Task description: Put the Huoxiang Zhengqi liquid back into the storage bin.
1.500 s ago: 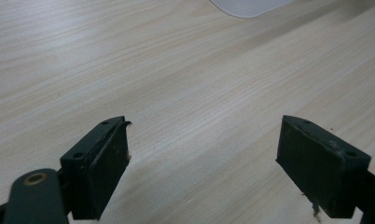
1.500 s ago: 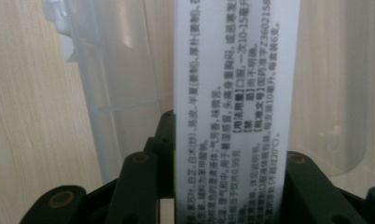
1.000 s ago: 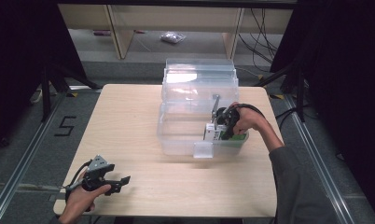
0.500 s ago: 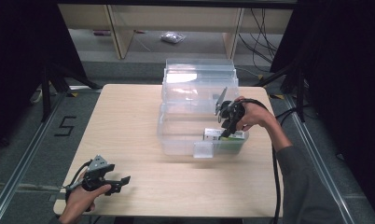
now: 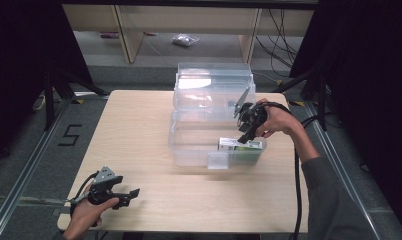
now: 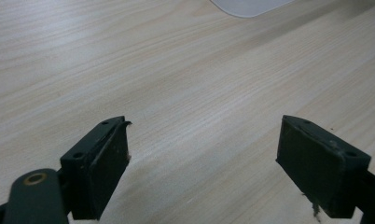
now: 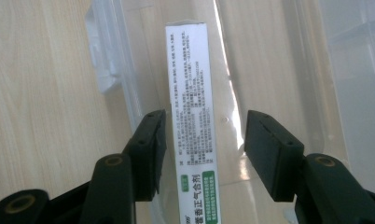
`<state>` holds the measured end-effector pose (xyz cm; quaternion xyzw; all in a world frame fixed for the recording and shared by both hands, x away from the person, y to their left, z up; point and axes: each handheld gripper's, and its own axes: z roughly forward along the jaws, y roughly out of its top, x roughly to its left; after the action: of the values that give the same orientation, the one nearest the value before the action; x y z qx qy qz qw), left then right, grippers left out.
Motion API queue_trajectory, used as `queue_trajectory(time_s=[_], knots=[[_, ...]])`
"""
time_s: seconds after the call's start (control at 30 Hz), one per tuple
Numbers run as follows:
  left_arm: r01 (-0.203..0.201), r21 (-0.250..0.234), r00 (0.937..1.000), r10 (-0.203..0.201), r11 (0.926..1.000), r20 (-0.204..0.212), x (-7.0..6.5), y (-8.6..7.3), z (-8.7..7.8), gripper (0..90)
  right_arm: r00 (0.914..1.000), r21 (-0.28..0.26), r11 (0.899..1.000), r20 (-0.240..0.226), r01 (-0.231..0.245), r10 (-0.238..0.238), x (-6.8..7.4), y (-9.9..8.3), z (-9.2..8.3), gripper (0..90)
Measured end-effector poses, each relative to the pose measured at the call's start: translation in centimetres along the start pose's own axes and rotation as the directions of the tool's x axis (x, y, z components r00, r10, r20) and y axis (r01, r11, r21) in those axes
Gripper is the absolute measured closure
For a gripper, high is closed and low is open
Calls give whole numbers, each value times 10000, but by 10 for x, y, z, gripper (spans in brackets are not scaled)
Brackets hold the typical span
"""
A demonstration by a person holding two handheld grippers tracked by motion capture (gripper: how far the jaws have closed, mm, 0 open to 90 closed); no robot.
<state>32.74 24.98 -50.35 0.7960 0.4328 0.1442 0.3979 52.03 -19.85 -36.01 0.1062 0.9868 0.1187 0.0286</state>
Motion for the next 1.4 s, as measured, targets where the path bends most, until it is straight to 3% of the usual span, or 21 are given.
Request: queue_trajectory(time_s=[0.1,0.23,0.43,0.47,0.57,0.6,0.63,0.67,0.7,0.83,0.93,0.97,1.0,1.03,1.07,1.1,1.13,1.17,1.3,1.33,1.4], knots=[[7,31,10000,-7,10000,19,0,0,0,160,10000,-114,9999,61,75,-74,1,-1,-2,480],[6,-49,10000,-6,10000,-5,0,0,0,160,9995,-351,9989,-19,-312,311,6,-3,-8,447],[19,-51,10000,-19,10000,-2,-1,0,0,160,9986,-580,9973,240,-457,471,11,-10,-19,369],[19,-51,10000,-19,10000,-2,-1,0,0,160,9969,-686,9948,200,-751,766,13,-11,-21,363],[-3,45,10000,3,10000,30,-1,1,-1,160,9948,-772,9921,168,-986,1002,16,-14,-23,334],[205,-87,9998,-205,9998,26,-2,1,0,160,9910,-833,9879,173,-1309,1327,20,-17,-24,321],[279,-231,9996,-279,9993,-8,-3,0,1,160,9911,-835,9881,194,-1293,1314,20,-17,-25,313],[279,-231,9996,-279,9993,-8,-3,0,1,160,9894,-900,9862,283,-1391,1421,22,-19,-25,301],[-6,-1,10000,6,10000,27,-1,0,0,160,9865,-862,9836,269,-1585,1613,23,-20,-25,297],[-1,63,10000,1,10000,28,-1,1,0,160,9775,-1204,9715,286,-2040,2088,25,-24,-27,284],[20,31,10000,-20,10000,-14,-1,1,0,160,9756,-1302,9689,365,-2104,2167,26,-27,-27,267],[8,69,10000,-8,10000,29,-1,1,0,160,9700,-1329,9629,314,-2349,2410,28,-28,-26,257],[-10,139,10000,9,9999,32,-1,1,-1,160,9713,-1392,9639,392,-2271,2345,27,-29,-26,255],[-3,110,10000,3,9999,13,-1,1,-1,160,9648,-1396,9576,400,-2521,2598,29,-29,-26,252],[-3,110,10000,3,9999,13,-1,1,-1,160,9648,-1433,9574,433,-2508,2593,29,-30,-26,244],[301,-294,9995,-301,9991,-11,-3,0,2,160,9608,-1475,9533,487,-2635,2731,30,-31,-26,233],[301,-294,9995,-301,9991,-11,-3,0,2,160,9578,-1542,9496,489,-2730,2833,30,-31,-26,231],[23,-14,10000,-23,10000,-10,-1,0,0,160,9557,-1619,9463,465,-2800,2907,31,-31,-26,230],[32,-11,10000,-32,10000,-16,-1,0,0,160,9560,-1704,9454,475,-2779,2895,35,-31,-25,221],[32,-11,10000,-32,10000,-16,-1,0,0,160,9525,-1704,9424,507,-2879,3002,36,-31,-24,221],[297,-289,9996,-298,9991,-4,-3,0,2,160,9519,-1728,9412,478,-2904,3025,39,-30,-23,221]])
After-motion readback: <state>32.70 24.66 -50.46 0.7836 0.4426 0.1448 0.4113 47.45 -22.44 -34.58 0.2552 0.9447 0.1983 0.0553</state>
